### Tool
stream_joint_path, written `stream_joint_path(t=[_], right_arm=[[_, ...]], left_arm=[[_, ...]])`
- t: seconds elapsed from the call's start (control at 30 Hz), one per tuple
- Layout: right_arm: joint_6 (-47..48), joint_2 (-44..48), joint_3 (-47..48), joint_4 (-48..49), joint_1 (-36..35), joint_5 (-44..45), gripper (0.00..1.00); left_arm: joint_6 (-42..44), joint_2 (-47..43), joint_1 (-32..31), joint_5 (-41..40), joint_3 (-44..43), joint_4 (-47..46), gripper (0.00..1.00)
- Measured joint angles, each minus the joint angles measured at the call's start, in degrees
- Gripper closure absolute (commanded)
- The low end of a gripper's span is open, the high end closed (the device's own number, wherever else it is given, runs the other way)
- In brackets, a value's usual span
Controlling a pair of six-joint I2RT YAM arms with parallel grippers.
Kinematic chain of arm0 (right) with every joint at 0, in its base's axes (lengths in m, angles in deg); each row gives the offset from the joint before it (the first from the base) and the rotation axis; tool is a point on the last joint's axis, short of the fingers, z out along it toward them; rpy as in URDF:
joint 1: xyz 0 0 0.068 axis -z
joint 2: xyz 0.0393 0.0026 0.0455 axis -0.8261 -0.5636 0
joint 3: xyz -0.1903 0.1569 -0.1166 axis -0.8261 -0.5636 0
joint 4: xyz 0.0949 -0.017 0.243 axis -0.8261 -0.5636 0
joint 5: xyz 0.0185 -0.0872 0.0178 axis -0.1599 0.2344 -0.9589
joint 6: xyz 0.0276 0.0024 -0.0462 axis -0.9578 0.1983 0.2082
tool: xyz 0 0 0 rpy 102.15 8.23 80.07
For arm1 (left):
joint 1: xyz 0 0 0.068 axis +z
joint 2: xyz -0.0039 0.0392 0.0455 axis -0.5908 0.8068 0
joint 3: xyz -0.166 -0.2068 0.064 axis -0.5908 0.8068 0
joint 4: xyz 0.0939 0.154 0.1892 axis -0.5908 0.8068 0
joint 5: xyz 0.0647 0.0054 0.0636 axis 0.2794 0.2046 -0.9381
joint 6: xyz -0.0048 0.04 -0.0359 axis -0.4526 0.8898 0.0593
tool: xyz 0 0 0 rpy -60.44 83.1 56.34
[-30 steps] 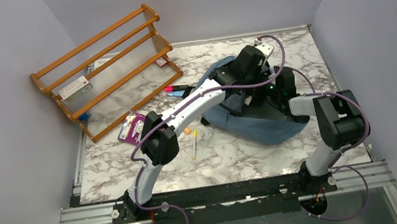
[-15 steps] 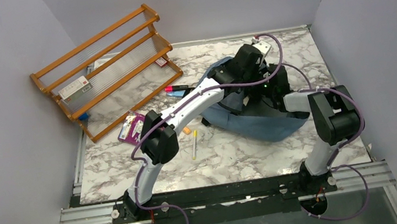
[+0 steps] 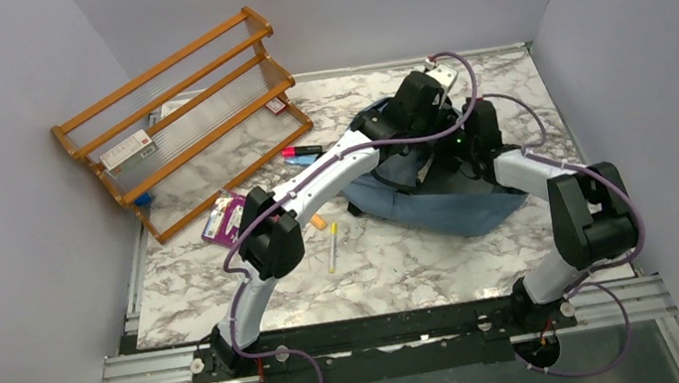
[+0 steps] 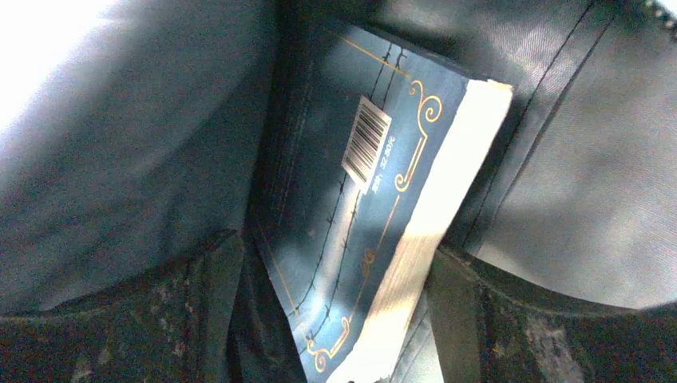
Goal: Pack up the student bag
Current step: Place the book in the student bag, then pick up the book from the center of the board.
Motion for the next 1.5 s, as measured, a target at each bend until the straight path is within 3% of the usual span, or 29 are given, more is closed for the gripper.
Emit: stream_joint_path(t=[0.4, 0.63, 0.8, 1.0, 1.3, 1.5], right_arm=[[11.3, 11.4, 0.2, -9.2, 0.0, 12.3, 0.07], [17.2, 12.0, 2.5, -14.2, 0.0, 20.1, 0.07], [19.8, 14.0, 2.5, -17.6, 0.0, 23.4, 0.07], [22.5, 23.1, 3.0, -22.1, 0.0, 24.3, 0.07], [22.9, 35.4, 4.0, -29.4, 0.0, 14.0, 0.07], [22.8, 43.5, 2.4, -34.8, 0.0, 11.6, 0.07]], left_arm=[[-1.0, 0.0, 0.4, 1.5, 0.8, -0.1, 1.00], [-1.4, 0.0, 0.4, 2.7, 2.9, -1.6, 0.99], [-2.0, 0.0, 0.4, 3.8, 4.6, -2.7, 0.85], [-2.4, 0.0, 0.4, 4.9, 5.9, -3.5, 0.79], [-3.1, -0.2, 0.4, 5.7, 9.7, -5.6, 0.53], [-3.4, -0.7, 0.4, 7.2, 14.1, -8.1, 0.39]])
